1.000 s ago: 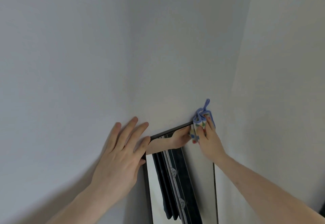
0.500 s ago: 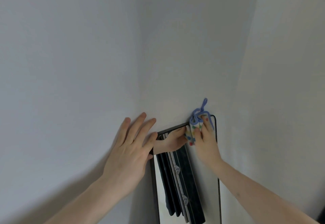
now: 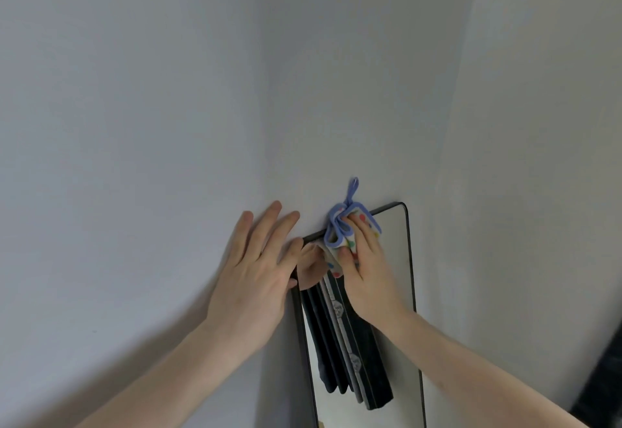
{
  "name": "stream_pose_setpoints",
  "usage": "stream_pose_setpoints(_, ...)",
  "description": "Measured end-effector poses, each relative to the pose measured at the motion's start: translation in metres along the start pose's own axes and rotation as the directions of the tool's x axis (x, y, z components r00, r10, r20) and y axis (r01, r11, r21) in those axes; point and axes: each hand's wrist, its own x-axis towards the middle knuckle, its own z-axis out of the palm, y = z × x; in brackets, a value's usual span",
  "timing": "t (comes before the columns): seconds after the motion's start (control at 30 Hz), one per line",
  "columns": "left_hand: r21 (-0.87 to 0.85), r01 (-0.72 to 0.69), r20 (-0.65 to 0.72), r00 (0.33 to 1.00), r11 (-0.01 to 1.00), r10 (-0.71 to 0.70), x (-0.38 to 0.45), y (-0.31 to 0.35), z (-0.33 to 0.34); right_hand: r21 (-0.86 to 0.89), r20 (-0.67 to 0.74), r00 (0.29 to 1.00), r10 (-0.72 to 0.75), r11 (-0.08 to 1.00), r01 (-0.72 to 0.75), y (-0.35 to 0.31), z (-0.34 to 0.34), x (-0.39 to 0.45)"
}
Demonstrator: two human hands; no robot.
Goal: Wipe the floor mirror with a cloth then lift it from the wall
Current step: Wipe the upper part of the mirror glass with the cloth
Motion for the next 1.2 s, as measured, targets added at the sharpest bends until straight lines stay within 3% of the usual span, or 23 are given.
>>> stream_pose_setpoints(0.13,-0.013,-0.002,-0.003,1.0,1.0,0.002,0.0,-0.001,0.0,0.026,0.015,1.0,0.008,1.0,-0.008,-0.018,0.008,-0.008)
stream_pose_setpoints(0.3,-0.038,0.001,-0.017,1.0,0.999,-0.001,0.001,-0.001,-0.001,0.2,0.087,0.996,0.01,0.98,-0.027,-0.032,0.014,-0.022)
stream_pose_setpoints(0.53,-0.011,-0.005,-0.006,1.0,1.0,0.005,-0.001,-0.001,0.004,0.108,0.058,0.998,0.038,0.993,-0.044,0.01,0.009,-0.007)
stream_pose_setpoints(0.73,-0.006,-0.002,-0.021,1.0,1.0,0.002,0.001,0.0,0.008,0.009,-0.032,0.977,0.21,0.978,-0.21,0.065,-0.004,0.033)
stream_pose_setpoints(0.83,-0.012,0.004,-0.028,1.0,1.0,-0.004,0.001,0.0,0.008,0.053,-0.134,0.971,0.2,0.979,-0.195,0.089,-0.015,0.059)
stream_pose_setpoints(1.07,-0.019,0.015,-0.017,1.0,1.0,-0.015,0.002,0.003,0.008,0.225,-0.247,0.891,0.381,0.917,-0.329,0.146,-0.03,0.098)
stream_pose_setpoints(1.2,-0.01,0.019,-0.007,1.0,1.0,-0.019,0.003,0.004,0.008,0.113,-0.123,0.865,0.487,0.873,-0.475,0.129,-0.021,0.083)
